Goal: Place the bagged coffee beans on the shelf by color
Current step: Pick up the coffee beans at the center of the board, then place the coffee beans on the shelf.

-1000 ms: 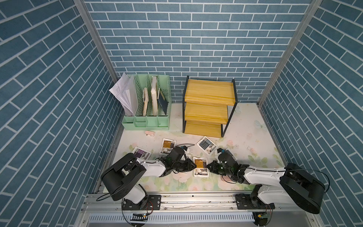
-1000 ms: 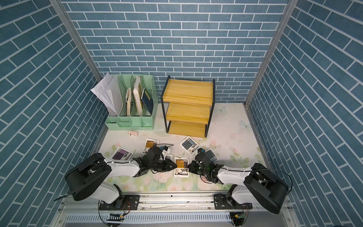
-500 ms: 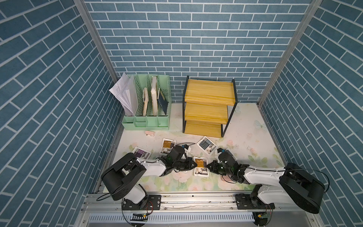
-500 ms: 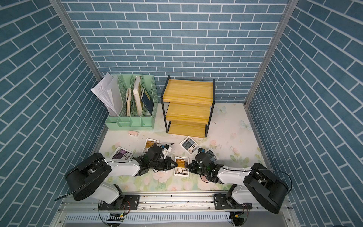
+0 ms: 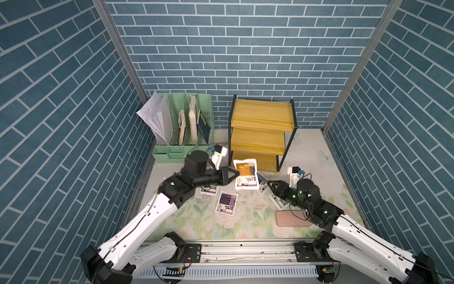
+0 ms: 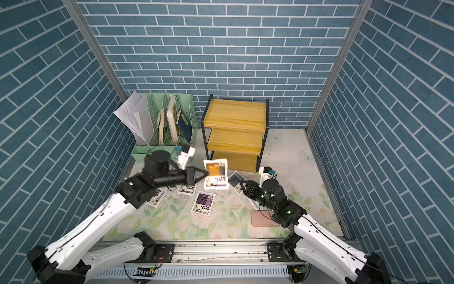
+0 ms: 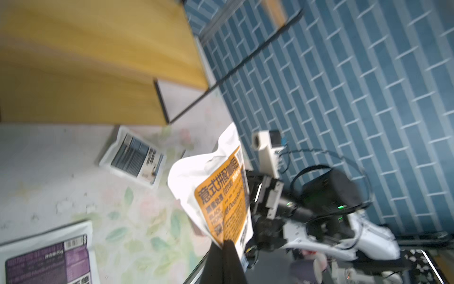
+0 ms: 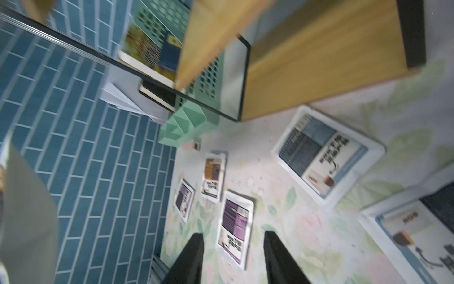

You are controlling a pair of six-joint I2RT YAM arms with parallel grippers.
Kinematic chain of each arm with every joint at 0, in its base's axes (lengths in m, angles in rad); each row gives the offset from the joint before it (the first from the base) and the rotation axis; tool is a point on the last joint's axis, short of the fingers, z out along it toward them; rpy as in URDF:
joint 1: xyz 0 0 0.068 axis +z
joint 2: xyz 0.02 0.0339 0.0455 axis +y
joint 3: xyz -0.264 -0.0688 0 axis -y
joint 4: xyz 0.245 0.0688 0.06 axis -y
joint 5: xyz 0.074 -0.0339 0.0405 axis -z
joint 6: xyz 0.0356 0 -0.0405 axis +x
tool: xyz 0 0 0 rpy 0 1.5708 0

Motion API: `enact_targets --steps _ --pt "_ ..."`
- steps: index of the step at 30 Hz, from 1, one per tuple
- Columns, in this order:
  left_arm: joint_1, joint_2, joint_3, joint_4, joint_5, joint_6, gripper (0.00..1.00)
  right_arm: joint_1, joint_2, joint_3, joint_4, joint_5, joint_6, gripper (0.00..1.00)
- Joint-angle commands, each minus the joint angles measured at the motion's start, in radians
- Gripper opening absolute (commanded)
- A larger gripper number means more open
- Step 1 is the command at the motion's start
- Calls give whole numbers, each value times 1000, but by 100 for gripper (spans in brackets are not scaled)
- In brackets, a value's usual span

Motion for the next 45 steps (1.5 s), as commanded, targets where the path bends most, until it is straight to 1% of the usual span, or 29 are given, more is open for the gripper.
enact_targets --steps 1,3,6,9,11,14,16,18,20,21,24,25,28,32,33,36,37,39,44,45 --pt "26 67 228 -294 46 134 0 -36 -16 107 -20 -132 -146 59" --pt "26 116 332 -230 89 119 0 -36 -14 191 -6 -148 -171 62" --pt "41 195 450 -155 120 127 0 -36 19 322 23 -144 -163 65" --pt "77 292 557 -146 137 145 0 -51 152 549 -36 -197 -185 70" --pt "106 354 632 -136 144 148 0 -80 248 723 -144 -206 -198 75" --pt "149 435 735 -103 174 140 0 -135 384 925 -261 -277 -254 75" --pt "170 478 792 -87 191 135 0 -136 468 1024 -303 -308 -298 74" --pt "191 513 816 -41 227 113 0 -138 547 1115 -346 -307 -343 73" --pt "203 561 844 -20 251 97 0 -142 609 1190 -362 -290 -380 68" --pt "205 585 866 -25 250 102 0 -148 635 1219 -360 -279 -388 64" --pt "209 629 901 -7 261 95 0 -183 697 1271 -341 -279 -384 52" --pt "210 638 902 7 270 87 0 -196 711 1271 -321 -292 -377 50" --pt "213 660 900 23 287 78 0 -226 747 1272 -254 -397 -340 42" --pt "213 674 894 28 292 79 0 -235 763 1262 -226 -432 -331 31" --pt "213 676 893 30 294 80 0 -236 767 1260 -224 -441 -330 29" --pt "213 682 888 33 299 79 0 -237 784 1261 -207 -475 -321 29" --pt "213 683 886 33 300 80 0 -237 788 1260 -201 -481 -317 28" --pt "213 684 885 35 301 80 0 -237 795 1259 -195 -488 -314 24" --pt "213 684 885 29 291 86 0 -238 784 1235 -193 -466 -312 9" --pt "213 684 884 25 282 89 0 -236 780 1229 -197 -448 -313 3"
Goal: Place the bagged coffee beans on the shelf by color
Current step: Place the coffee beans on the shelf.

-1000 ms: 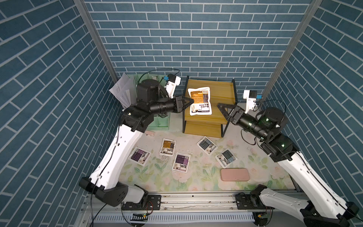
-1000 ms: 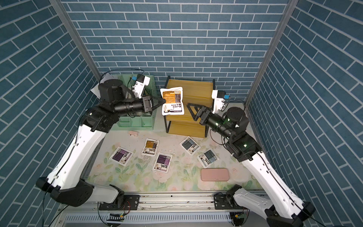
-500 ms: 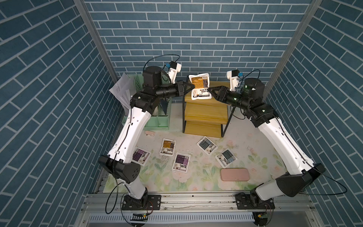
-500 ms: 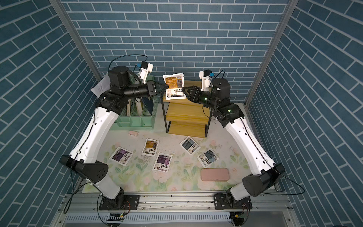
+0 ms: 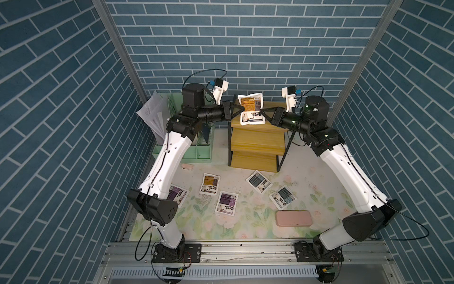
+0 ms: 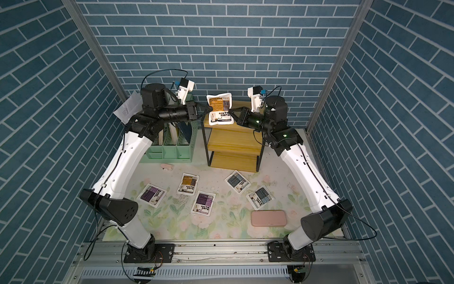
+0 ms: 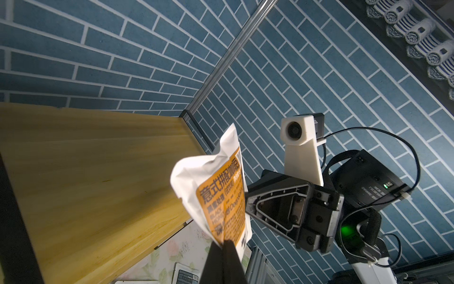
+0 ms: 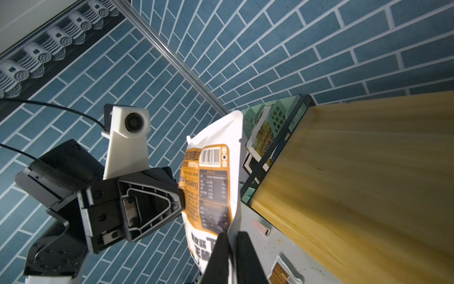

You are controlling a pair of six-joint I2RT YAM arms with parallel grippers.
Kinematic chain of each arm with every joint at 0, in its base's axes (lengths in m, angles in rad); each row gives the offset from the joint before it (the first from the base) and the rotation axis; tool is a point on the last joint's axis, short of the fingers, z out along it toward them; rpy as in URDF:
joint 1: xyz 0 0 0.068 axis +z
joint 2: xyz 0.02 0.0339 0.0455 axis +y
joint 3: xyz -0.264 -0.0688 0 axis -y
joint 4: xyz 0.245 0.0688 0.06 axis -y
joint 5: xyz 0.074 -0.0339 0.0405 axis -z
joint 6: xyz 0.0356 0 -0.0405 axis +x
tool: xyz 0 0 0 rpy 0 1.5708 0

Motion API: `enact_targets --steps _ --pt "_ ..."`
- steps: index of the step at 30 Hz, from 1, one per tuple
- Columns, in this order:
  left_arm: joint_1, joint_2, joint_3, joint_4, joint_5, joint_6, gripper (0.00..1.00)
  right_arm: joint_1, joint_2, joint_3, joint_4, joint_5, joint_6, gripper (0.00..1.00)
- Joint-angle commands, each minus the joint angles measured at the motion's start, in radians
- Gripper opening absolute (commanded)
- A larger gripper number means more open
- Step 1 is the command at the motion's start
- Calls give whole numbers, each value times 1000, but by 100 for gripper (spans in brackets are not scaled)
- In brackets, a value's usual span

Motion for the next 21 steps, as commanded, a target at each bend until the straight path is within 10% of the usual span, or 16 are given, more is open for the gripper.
enact_targets --steps 1,3,6,10,21 --pt "2 -8 4 18 -4 14 0 2 -8 -17 23 23 8 0" --pt "3 -17 3 9 -27 23 20 2 -12 -29 23 65 20 0" --pt "3 -67 -23 13 -109 49 99 1 -6 -47 37 119 55 0" --pt "22 -181 -95 3 -348 91 100 -6 13 -23 -61 336 86 0" --pt "68 -373 -342 13 -556 98 99 7 307 270 -154 267 124 0"
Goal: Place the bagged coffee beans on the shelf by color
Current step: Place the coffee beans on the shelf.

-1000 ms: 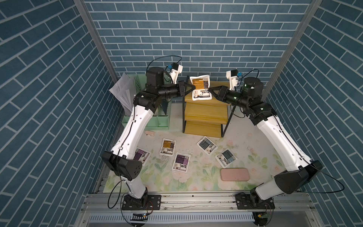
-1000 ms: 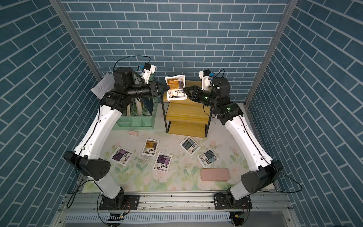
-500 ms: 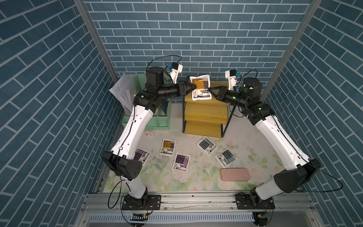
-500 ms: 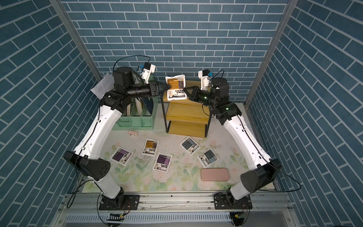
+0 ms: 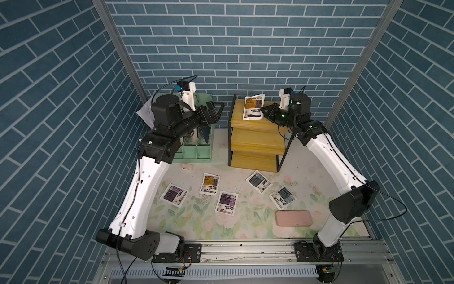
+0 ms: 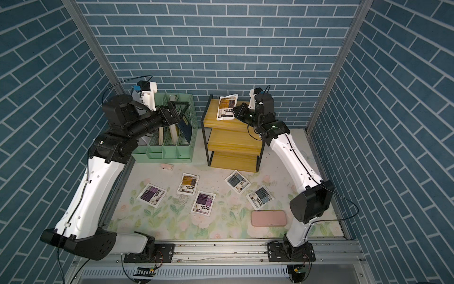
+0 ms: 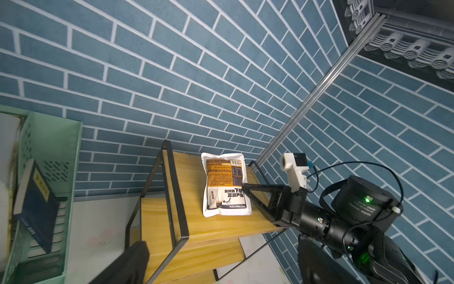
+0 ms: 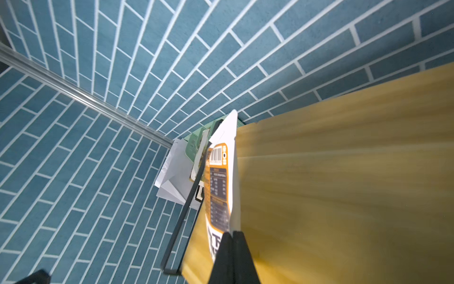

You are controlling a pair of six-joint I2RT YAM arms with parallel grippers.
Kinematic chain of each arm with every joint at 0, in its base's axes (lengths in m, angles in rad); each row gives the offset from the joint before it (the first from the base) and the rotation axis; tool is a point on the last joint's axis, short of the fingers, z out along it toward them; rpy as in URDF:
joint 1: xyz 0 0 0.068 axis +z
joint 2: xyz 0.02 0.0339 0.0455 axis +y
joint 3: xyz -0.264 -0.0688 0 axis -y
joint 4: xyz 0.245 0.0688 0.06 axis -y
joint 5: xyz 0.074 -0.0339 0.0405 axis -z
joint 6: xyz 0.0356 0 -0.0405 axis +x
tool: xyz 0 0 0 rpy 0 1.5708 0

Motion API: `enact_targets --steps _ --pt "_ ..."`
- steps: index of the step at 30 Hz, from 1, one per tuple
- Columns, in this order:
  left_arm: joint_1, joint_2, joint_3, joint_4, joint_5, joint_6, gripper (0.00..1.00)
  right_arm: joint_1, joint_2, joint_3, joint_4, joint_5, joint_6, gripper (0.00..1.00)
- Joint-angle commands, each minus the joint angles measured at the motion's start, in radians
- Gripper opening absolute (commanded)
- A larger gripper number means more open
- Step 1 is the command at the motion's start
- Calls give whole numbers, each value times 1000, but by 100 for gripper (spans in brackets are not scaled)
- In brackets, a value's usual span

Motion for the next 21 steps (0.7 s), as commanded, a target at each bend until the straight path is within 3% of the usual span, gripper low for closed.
enact_targets --steps 1,8,15,19,21 --pt "10 -20 -47 -4 -79 28 98 17 79 117 -92 0 8 0" --pt "20 -72 -92 -16 -102 50 98 48 153 200 -142 5 -8 6" --pt "23 -102 -119 -26 -118 60 98 57 152 256 -168 40 -25 41" --pt "26 -113 -133 -67 -142 69 97 57 153 350 -234 81 -43 49" --pt "36 -134 -180 -98 -166 61 94 62 118 379 -266 131 -57 60"
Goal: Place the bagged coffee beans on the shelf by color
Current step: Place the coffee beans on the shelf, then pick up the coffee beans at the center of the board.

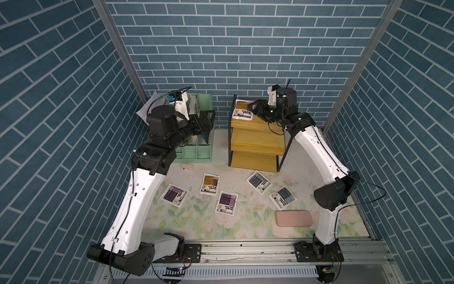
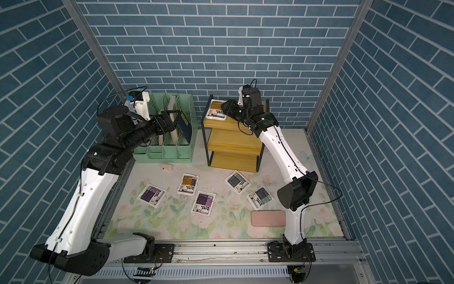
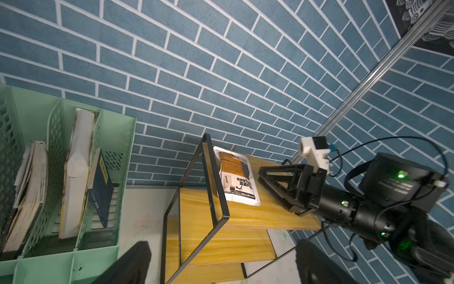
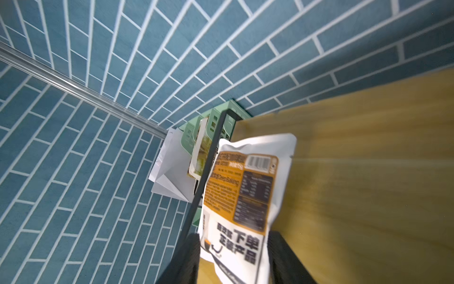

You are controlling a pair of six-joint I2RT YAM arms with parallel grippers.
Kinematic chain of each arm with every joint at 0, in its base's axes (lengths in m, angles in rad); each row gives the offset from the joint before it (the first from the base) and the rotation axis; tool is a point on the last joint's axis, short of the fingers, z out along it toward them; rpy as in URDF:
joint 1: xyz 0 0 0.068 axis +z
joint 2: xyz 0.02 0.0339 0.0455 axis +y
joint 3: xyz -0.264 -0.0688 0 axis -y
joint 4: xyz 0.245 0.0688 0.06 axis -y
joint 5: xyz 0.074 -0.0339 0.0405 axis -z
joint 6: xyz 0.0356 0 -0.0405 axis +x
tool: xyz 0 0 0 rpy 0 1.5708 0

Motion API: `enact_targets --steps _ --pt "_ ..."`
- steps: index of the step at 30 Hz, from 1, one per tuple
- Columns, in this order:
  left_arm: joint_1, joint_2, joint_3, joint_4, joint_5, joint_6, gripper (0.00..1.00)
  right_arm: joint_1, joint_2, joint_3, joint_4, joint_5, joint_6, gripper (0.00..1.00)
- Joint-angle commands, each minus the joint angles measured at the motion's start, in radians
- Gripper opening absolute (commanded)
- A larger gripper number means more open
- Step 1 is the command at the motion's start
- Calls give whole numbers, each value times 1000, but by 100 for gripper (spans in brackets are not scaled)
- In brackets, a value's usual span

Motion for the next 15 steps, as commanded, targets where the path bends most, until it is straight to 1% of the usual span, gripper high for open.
enact_targets --steps 1,3,5,6,7,8,10,12,13,15 --pt "32 -44 -96 -67 -31 5 92 12 -73 52 -69 107 -58 65" --pt "82 -96 -211 -55 26 -14 89 28 -160 7 -83 163 -82 66" --pt "133 -147 -328 -49 87 -25 86 58 -285 -121 -75 191 -110 66" --pt "152 -174 -387 -50 104 -26 85 89 -384 -240 -46 207 -124 65" --pt "167 -202 -440 -55 110 -23 84 124 -493 -393 2 216 -122 64" --pt "180 -221 -481 -60 114 -22 82 153 -588 -532 46 217 -96 62" --pt "209 -253 -570 -61 141 -22 80 211 -804 -880 175 202 20 57" --pt "219 -265 -647 -43 166 -32 78 279 -968 -1166 283 213 177 53" --pt "220 -269 -688 -31 170 -38 76 335 -1029 -1282 325 246 248 51" --pt "219 -276 -758 -4 169 -55 75 474 -1084 -1429 386 369 335 49"
